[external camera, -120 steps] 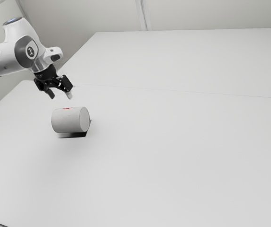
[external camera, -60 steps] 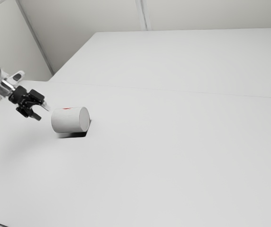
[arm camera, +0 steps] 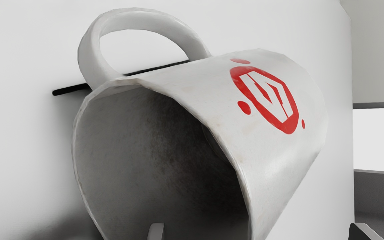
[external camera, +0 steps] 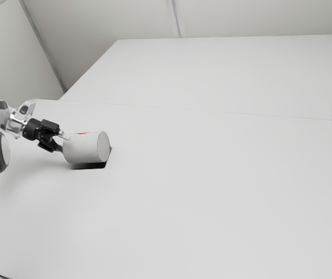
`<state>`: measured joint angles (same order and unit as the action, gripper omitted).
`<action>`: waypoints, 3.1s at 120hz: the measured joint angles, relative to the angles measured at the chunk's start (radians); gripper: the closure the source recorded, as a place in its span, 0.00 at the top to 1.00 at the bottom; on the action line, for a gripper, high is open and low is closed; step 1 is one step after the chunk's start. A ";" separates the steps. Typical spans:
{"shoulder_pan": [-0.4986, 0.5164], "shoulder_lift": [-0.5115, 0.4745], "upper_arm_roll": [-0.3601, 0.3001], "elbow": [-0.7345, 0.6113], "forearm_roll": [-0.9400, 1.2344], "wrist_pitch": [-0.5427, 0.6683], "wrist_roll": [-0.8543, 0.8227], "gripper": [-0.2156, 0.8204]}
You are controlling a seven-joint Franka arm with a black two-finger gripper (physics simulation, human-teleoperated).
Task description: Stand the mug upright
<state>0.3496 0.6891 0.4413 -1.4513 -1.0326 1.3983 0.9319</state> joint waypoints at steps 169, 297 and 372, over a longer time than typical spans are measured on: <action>-0.023 -0.102 -0.041 -0.193 -0.239 -0.012 0.021 0.07; -0.487 -0.570 -0.070 -0.562 0.618 0.795 -0.740 0.03; -0.605 -0.617 -0.069 -0.637 0.934 0.792 -1.280 0.04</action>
<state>-0.2556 0.0719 0.3721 -2.0882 -0.0985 2.1898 -0.3480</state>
